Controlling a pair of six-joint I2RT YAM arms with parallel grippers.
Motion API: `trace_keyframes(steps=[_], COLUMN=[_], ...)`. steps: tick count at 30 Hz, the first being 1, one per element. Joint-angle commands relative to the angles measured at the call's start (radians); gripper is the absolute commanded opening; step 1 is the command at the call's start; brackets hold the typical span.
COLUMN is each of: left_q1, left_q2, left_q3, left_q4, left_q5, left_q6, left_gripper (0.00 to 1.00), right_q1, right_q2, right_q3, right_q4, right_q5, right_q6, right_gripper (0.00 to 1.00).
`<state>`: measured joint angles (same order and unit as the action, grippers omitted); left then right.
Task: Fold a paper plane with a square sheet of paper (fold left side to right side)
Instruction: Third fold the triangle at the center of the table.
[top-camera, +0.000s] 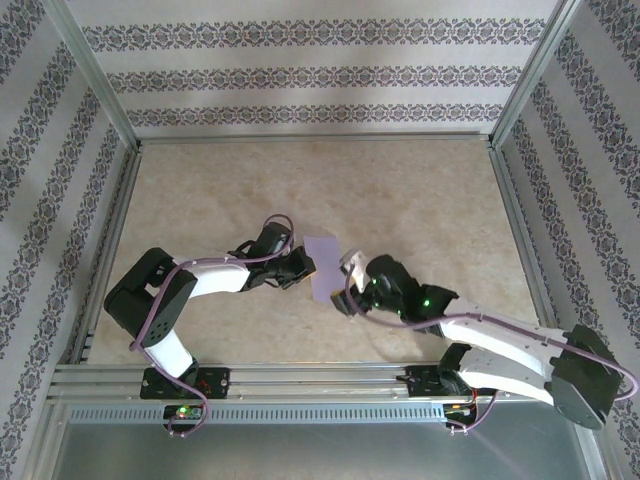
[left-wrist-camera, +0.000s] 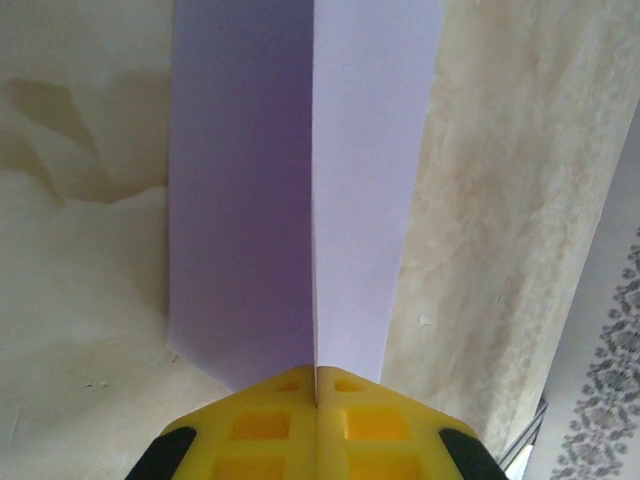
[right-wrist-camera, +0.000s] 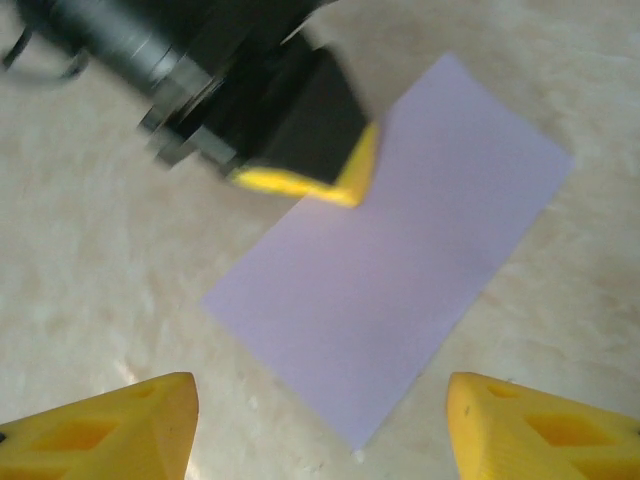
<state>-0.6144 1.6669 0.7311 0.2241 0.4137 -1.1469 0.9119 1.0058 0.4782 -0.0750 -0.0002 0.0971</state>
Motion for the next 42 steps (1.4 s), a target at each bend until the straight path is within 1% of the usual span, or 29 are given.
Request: trace_keyframes(steps=[1,3,6,13,17,21,23,26,28,32,37,39,40,42], left_q1=[-0.016,-0.019,-0.023,-0.031,-0.032,-0.033,-0.033,-0.033,-0.033,-0.033,-0.031,-0.031,-0.030,-0.028], left_q2=[-0.004,0.007,0.020,0.026,0.027,0.027,0.026,0.025,0.025,0.027,0.022,0.018,0.012,-0.003], left_q3=[-0.009,0.000,0.009,0.008,0.005,0.003,-0.001,-0.004,-0.007,-0.010,-0.013,-0.012,-0.012,-0.012], left_q4=[0.110,0.113,0.115,0.115,0.116,0.116,0.118,0.118,0.119,0.123,0.121,0.114,0.105,0.083], left_q5=[-0.059,-0.059,-0.053,-0.050,-0.047,-0.044,-0.045,-0.047,-0.049,-0.051,-0.053,-0.053,-0.055,-0.059], left_q6=[-0.105,-0.111,-0.114,-0.116,-0.116,-0.113,-0.113,-0.110,-0.110,-0.111,-0.107,-0.102,-0.097,-0.083], left_gripper=[0.00,0.00,0.00,0.00,0.00,0.00,0.00,0.00,0.00,0.00,0.00,0.01,0.04,0.13], right_q1=[0.085,0.145,0.197,0.211,0.206,0.193,0.183,0.173,0.169,0.167,0.168,0.167,0.166,0.161], right_q2=[-0.013,0.014,0.098,0.293,0.379,0.443,0.460,0.470,0.465,0.455,0.437,0.434,0.432,0.428], right_q3=[-0.059,-0.080,-0.084,-0.017,0.010,0.042,0.055,0.065,0.064,0.062,0.059,0.061,0.064,0.063], right_q4=[0.095,0.135,0.199,0.320,0.383,0.417,0.426,0.423,0.418,0.392,0.356,0.337,0.325,0.309], right_q5=[0.178,0.224,0.281,0.343,0.358,0.359,0.356,0.356,0.349,0.332,0.309,0.298,0.292,0.269], right_q6=[-0.132,-0.186,-0.229,-0.259,-0.255,-0.247,-0.246,-0.255,-0.255,-0.248,-0.231,-0.220,-0.211,-0.188], right_gripper=[0.69,0.71,0.73,0.75,0.71,0.64,0.58,0.47,0.37,0.22,0.01,0.00,0.00,0.00])
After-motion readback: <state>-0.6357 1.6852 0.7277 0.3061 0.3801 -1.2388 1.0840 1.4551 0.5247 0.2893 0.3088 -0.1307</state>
